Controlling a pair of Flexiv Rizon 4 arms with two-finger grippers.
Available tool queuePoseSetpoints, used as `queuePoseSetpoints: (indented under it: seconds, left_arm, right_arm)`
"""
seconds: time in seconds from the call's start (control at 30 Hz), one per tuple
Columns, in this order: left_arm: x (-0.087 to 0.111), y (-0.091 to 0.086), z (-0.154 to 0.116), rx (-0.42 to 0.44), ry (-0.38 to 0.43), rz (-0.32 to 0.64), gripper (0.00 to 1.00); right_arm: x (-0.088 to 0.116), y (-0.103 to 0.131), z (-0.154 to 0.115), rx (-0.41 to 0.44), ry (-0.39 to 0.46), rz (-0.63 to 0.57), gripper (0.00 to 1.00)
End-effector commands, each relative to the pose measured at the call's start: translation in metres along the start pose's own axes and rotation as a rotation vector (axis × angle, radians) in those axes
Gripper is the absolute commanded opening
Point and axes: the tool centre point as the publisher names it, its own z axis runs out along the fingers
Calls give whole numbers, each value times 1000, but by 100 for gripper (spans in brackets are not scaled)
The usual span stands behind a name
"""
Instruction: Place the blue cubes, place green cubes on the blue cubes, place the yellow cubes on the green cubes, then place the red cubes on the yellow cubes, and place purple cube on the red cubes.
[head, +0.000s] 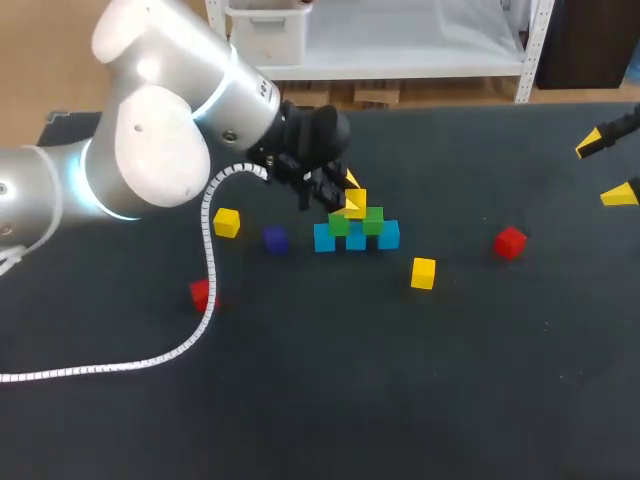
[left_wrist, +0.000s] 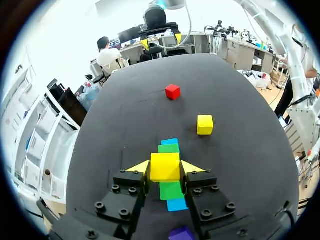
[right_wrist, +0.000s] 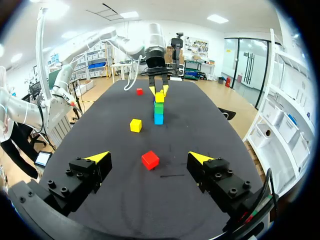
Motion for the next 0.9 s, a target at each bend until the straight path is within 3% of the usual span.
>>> queuePoseSetpoints:
  seconds: [0.03,0.87,0.9]
  left_arm:
    - [0,-1,-1,-1,8,1,0]
    - [-1,0,4,15,18,0,0]
    - [-2,1,4,16,19,1,3]
  right_arm:
    - [0,0,0,0,0,-1,100]
    - [0,0,0,0,0,-1,100]
    - [0,0,0,0,0,-1,100]
